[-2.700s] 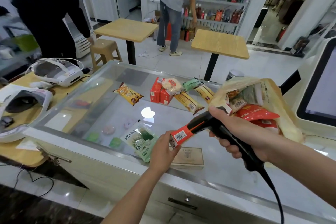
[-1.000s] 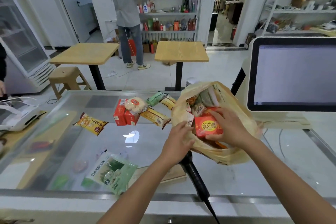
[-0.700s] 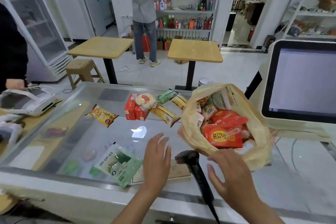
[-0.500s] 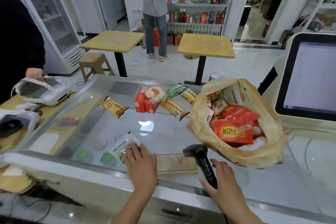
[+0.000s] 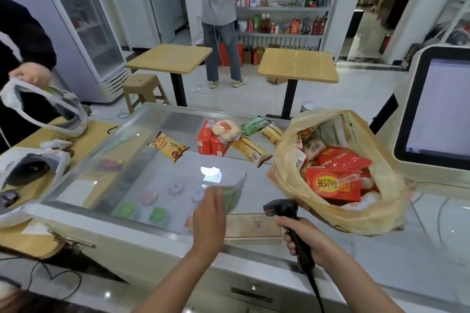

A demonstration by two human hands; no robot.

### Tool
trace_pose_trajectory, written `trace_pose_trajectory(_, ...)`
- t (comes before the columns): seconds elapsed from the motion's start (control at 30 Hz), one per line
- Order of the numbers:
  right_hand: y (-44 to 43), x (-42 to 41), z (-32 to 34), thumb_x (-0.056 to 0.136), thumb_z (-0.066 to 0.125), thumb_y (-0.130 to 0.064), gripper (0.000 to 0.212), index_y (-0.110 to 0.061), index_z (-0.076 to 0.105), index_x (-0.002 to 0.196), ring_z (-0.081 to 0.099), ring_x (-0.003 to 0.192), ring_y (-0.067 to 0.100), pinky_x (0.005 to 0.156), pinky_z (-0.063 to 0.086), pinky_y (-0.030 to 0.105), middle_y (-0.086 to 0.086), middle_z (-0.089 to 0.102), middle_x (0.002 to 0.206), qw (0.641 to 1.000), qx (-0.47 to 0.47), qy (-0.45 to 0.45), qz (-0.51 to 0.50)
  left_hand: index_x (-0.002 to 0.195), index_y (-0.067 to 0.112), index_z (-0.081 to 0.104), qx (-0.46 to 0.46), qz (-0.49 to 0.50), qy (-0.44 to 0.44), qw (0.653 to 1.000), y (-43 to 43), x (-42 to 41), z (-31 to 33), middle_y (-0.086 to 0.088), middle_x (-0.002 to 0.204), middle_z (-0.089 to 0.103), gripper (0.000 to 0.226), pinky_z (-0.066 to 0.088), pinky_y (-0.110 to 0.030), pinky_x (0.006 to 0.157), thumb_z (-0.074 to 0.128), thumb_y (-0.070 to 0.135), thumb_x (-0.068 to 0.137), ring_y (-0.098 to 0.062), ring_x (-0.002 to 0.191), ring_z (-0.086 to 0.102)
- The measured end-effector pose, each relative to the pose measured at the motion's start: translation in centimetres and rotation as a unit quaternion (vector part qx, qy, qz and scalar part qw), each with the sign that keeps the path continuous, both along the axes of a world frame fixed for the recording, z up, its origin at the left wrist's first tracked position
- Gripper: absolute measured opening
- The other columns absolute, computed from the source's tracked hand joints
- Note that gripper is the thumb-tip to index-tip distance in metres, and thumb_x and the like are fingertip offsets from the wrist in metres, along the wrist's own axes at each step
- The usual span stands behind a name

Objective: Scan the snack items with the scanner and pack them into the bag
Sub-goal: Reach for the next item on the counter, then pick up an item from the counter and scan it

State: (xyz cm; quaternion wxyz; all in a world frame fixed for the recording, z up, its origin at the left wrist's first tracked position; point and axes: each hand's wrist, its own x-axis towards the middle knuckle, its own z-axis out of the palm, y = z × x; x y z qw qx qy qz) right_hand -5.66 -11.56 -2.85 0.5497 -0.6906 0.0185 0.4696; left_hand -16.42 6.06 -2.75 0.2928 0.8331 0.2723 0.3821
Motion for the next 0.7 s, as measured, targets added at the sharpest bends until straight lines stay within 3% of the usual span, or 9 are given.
trace_pose_trajectory(0.07, 0.0, 0.0, 0.0, 0.087, 0.068, -0.028, 0.028, -0.007, 0.050, 0.086, 0.040, 0.041, 0.014, 0.040, 0.033, 0.023, 0.003, 0.045, 0.052, 1.000, 0.004, -0.001, -0.003, 0.094, 0.007, 0.049, -0.316, 0.102, -0.121, 0.936, -0.7, 0.8, 1.4, -0.002, 0.083, 0.055, 0.018, 0.041, -0.019, 0.055, 0.035, 0.017, 0.101, -0.021, 0.079, 0.055)
trace_pose_trajectory(0.1, 0.0, -0.1, 0.1, 0.087, 0.068, -0.027, 0.028, -0.007, 0.050, 0.087, 0.040, 0.041, 0.014, 0.040, 0.033, 0.023, 0.003, 0.044, 0.052, 1.000, 0.007, -0.002, -0.002, 0.102, 0.009, 0.047, -0.380, 0.121, -0.150, 0.905, -0.9, 1.1, 1.2, -0.003, 0.095, 0.055, 0.013, 0.042, -0.015, 0.058, 0.036, 0.016, 0.101, -0.019, 0.088, 0.055)
trace_pose_trajectory(0.13, 0.0, -0.1, 0.1, 0.087, 0.068, -0.027, 0.027, -0.006, 0.050, 0.087, 0.040, 0.041, 0.014, 0.040, 0.033, 0.023, 0.003, 0.045, 0.052, 1.000, 0.008, -0.002, -0.001, 0.111, 0.013, 0.044, -0.394, 0.118, -0.139, 0.901, -1.1, 1.1, 0.9, -0.003, 0.111, 0.053, 0.013, 0.045, -0.015, 0.067, 0.038, 0.013, 0.100, -0.018, 0.100, 0.054)
trace_pose_trajectory(0.2, -0.2, -0.1, 0.1, 0.087, 0.068, -0.027, 0.028, -0.005, 0.050, 0.088, 0.040, 0.041, 0.014, 0.040, 0.034, 0.023, 0.003, 0.045, 0.052, 1.000, 0.007, -0.002, 0.000, 0.130, 0.020, 0.038, -0.287, 0.079, -0.031, 0.954, -1.6, 0.4, -0.9, -0.003, 0.143, 0.034, 0.041, 0.046, -0.027, 0.094, 0.049, 0.004, 0.094, -0.020, 0.130, 0.038)
trace_pose_trajectory(0.27, -0.3, -0.1, 0.1, 0.087, 0.068, -0.027, 0.028, -0.005, 0.051, 0.089, 0.040, 0.042, 0.014, 0.041, 0.034, 0.023, 0.003, 0.045, 0.053, 1.000, 0.007, -0.002, 0.000, 0.141, 0.022, 0.034, -0.067, 0.021, 0.082, 0.994, -1.3, -0.4, -4.0, -0.004, 0.157, 0.013, 0.062, 0.031, -0.034, 0.108, 0.057, 0.001, 0.087, -0.020, 0.144, 0.015)
trace_pose_trajectory(0.37, -0.3, -0.2, 0.1, 0.087, 0.067, -0.027, 0.027, -0.004, 0.052, 0.089, 0.040, 0.042, 0.014, 0.041, 0.034, 0.023, 0.003, 0.045, 0.053, 1.000, 0.010, -0.005, -0.002, 0.138, 0.026, 0.044, 0.178, -0.134, 0.240, 0.945, -0.5, -0.9, -6.8, -0.002, 0.150, 0.036, 0.052, 0.039, -0.040, 0.102, 0.045, 0.017, 0.087, -0.021, 0.134, 0.042)
trace_pose_trajectory(0.43, -0.3, -0.3, 0.2, 0.087, 0.067, -0.027, 0.027, -0.005, 0.052, 0.089, 0.040, 0.042, 0.014, 0.041, 0.034, 0.023, 0.003, 0.045, 0.053, 1.000, 0.009, -0.005, -0.003, 0.131, 0.025, 0.053, 0.172, -0.157, 0.302, 0.924, -0.5, -0.8, -6.6, -0.001, 0.136, 0.054, 0.047, 0.051, -0.036, 0.086, 0.037, 0.031, 0.087, -0.021, 0.115, 0.059)
trace_pose_trajectory(0.53, -0.3, -0.6, 0.8, 0.088, 0.066, -0.029, 0.027, -0.006, 0.052, 0.087, 0.041, 0.042, 0.014, 0.041, 0.035, 0.023, 0.003, 0.045, 0.053, 1.000, 0.008, 0.010, -0.013, 0.119, 0.017, 0.064, 0.157, -0.137, 0.380, 0.901, -1.4, 0.3, -5.2, -0.010, 0.111, 0.066, 0.055, 0.052, -0.033, 0.063, 0.033, 0.047, 0.085, -0.027, 0.088, 0.063)
trace_pose_trajectory(0.7, -0.1, -1.3, 4.8, 0.088, 0.058, -0.051, 0.045, -0.006, 0.052, 0.089, 0.043, 0.040, 0.014, 0.040, 0.037, 0.022, 0.004, 0.046, 0.052, 1.000, 0.001, 0.005, -0.006, 0.129, 0.011, 0.051, 0.141, -0.100, 0.381, 0.908, -2.2, 1.1, -5.8, -0.013, 0.108, 0.063, 0.064, 0.052, -0.036, 0.069, 0.031, 0.055, 0.088, -0.028, 0.091, 0.055)
